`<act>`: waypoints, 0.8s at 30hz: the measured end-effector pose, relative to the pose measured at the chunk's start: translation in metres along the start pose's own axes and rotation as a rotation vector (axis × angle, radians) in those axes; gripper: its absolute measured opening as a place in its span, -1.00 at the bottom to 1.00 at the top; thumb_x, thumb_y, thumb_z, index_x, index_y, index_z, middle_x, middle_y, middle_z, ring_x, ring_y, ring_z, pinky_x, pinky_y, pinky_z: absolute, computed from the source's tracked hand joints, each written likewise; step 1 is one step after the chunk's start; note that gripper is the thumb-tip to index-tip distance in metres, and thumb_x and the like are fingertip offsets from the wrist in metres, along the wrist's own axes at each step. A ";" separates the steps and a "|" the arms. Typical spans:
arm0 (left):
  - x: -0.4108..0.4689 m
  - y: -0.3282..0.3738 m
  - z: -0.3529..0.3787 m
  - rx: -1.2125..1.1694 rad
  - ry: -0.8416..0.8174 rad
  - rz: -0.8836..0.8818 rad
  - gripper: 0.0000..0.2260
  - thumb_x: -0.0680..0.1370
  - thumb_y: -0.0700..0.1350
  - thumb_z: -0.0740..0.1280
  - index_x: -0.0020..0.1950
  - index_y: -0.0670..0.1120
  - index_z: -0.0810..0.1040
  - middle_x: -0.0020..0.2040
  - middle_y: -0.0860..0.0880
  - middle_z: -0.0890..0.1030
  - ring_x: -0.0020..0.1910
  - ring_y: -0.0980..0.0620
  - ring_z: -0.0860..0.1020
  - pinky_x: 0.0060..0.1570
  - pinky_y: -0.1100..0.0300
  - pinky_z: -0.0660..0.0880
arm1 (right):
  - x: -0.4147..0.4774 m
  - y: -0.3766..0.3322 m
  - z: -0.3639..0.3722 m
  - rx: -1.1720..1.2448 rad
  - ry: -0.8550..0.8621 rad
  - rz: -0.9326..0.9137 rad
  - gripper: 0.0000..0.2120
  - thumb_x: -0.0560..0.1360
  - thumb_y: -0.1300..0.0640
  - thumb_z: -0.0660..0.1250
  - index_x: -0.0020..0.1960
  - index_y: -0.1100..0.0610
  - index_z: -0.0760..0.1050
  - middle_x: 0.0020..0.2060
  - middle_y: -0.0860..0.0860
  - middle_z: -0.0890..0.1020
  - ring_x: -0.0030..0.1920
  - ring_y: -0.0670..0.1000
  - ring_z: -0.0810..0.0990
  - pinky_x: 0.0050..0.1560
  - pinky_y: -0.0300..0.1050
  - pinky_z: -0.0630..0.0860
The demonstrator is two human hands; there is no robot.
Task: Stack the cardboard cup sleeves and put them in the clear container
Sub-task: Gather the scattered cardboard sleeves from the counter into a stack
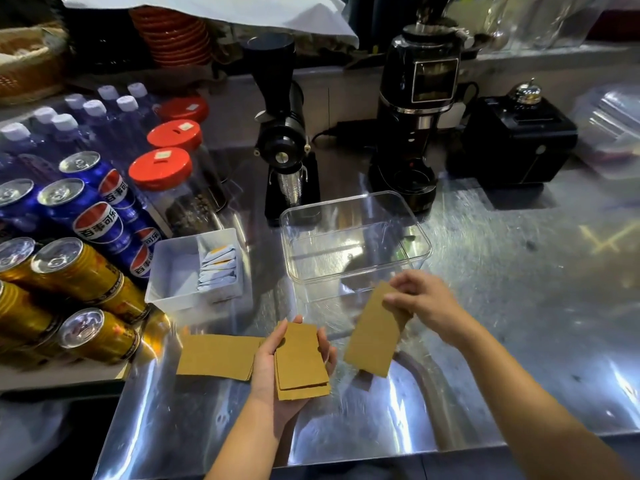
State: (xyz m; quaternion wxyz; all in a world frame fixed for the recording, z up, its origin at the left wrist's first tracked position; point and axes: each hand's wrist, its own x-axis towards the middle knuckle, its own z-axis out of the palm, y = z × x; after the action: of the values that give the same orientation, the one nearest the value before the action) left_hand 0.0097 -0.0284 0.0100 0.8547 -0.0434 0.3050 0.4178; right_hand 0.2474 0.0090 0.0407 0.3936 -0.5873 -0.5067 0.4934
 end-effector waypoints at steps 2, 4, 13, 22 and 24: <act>0.000 -0.002 0.002 0.046 0.007 -0.022 -0.77 0.35 0.01 0.43 -0.05 -0.03 0.58 -0.10 -0.16 0.58 -0.19 -0.10 0.61 -0.23 -0.03 0.60 | -0.005 -0.012 -0.004 0.186 -0.027 0.013 -0.84 0.30 0.27 0.47 -0.28 0.05 0.55 -0.42 -0.03 0.64 -0.41 -0.06 0.54 -0.49 -0.30 0.40; 0.001 -0.004 0.005 0.147 0.022 -0.044 -0.72 0.34 0.07 0.41 -0.07 -0.08 0.60 -0.18 -0.17 0.64 -0.24 -0.12 0.63 -0.31 -0.01 0.60 | -0.010 -0.020 0.003 0.267 -0.096 0.036 -0.86 0.22 0.18 0.50 -0.29 0.04 0.57 -0.43 -0.03 0.66 -0.41 -0.08 0.57 -0.47 -0.31 0.43; -0.002 -0.011 0.018 0.238 -0.138 -0.256 -0.54 0.42 0.15 0.30 0.08 -0.20 0.62 -0.05 -0.25 0.66 -0.04 -0.22 0.61 -0.11 -0.15 0.61 | -0.018 -0.014 0.063 0.164 -0.132 0.107 -0.83 0.33 0.29 0.46 -0.17 0.13 0.51 -0.33 0.02 0.54 -0.30 -0.07 0.52 -0.27 -0.30 0.45; -0.015 -0.001 0.018 0.387 -0.194 -0.367 -0.54 0.29 -0.06 0.50 0.13 -0.21 0.55 0.04 -0.25 0.57 -0.13 -0.11 0.58 -0.32 0.12 0.52 | -0.020 -0.007 0.060 0.029 -0.353 0.124 -0.65 0.32 0.23 0.48 0.07 0.10 0.52 -0.04 0.06 0.61 0.00 0.02 0.58 0.01 -0.16 0.55; -0.016 0.002 0.018 0.486 -0.215 -0.404 -0.56 0.32 -0.07 0.46 0.15 -0.20 0.55 0.08 -0.28 0.58 -0.13 -0.12 0.60 -0.30 0.12 0.51 | -0.022 -0.009 0.059 0.044 -0.512 0.141 -0.65 0.32 0.23 0.47 0.08 0.14 0.52 -0.06 0.07 0.63 -0.02 0.00 0.60 -0.07 -0.23 0.53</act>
State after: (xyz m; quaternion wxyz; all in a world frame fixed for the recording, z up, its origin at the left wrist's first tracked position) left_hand 0.0092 -0.0319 0.0335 0.9329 0.1463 0.2892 0.1569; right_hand 0.1884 -0.0131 0.0412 0.2298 -0.4684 -0.5369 0.6630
